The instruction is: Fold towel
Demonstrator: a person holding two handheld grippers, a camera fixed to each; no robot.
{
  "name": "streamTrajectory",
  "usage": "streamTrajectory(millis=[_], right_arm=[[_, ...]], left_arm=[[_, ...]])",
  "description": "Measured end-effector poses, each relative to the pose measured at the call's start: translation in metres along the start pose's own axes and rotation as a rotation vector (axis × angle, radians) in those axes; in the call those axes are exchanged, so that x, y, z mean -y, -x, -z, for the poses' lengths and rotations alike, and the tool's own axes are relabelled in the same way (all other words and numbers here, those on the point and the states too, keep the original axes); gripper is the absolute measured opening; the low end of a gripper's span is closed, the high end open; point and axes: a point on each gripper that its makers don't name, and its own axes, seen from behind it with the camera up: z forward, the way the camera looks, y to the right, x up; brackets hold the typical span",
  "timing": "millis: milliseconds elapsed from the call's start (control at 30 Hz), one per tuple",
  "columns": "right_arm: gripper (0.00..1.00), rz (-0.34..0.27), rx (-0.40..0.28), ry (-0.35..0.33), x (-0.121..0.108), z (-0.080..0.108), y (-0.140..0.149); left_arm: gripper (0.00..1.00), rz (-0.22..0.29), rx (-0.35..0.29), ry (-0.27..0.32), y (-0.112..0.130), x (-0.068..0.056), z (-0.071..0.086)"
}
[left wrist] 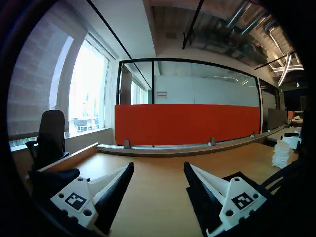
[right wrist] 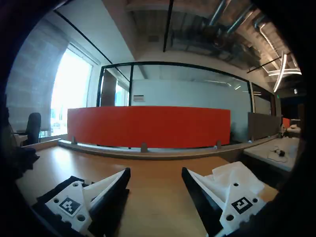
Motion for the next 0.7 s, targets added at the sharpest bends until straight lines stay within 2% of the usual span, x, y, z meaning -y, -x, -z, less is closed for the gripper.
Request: streamTrajectory(millis=[367, 567, 700], right_arm=[[1.0, 0.006, 0.009, -0.004, 0.004, 0.003, -0.061], [1.0, 0.008, 0.02, -0.014, 0.006, 0.002, -0.071], [1.0, 0.017, 0.032, -0.041, 0.011, 0.002, -0.077]], left_arm=[[0.93, -0.008, 0.044, -0.002, -0.05, -0.002, 0.0], [0.94, -0.021, 0.075, 0.014, -0.057, -0.006, -0.002], [0.93, -0.038, 0.102, 0.048, -0.058, -0.014, -0.003]])
